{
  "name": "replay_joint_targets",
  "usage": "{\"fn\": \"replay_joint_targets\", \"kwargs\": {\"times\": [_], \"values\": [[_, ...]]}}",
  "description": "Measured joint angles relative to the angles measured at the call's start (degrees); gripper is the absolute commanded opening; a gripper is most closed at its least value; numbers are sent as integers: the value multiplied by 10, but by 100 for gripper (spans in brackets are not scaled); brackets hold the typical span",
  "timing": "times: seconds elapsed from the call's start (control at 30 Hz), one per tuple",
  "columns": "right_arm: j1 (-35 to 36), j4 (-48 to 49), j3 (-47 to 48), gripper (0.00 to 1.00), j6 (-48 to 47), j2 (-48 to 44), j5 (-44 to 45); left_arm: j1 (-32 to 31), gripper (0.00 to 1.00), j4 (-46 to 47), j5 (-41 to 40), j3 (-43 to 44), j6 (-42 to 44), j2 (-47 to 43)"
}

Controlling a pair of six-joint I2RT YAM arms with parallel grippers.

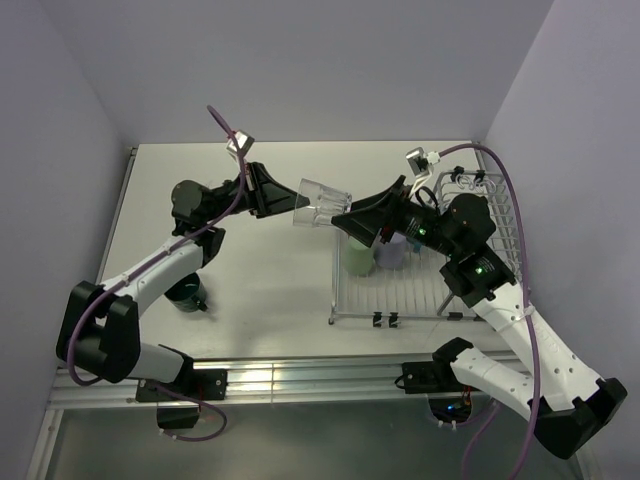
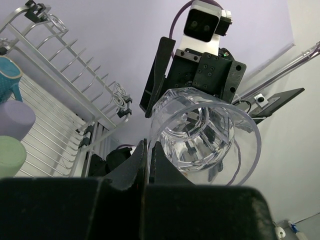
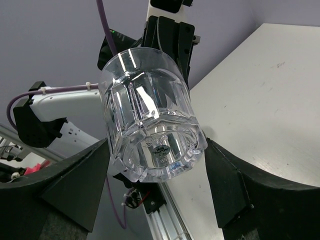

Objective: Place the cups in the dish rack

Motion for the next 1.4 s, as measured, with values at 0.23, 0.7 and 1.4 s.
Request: {"fn": "replay_joint_targets", "kwargs": {"times": [0.23,0.7,1.4], "values": [[0,0,0,65,3,2,2,-5,0,2,-7,0,1,7],[1,-46,2,0,-6,0,53,-25,25,-106,-48,0,79,0],[11,-276,65,0,-62,-35,196,-45,37,-360,-128,72,243,-67]]}}
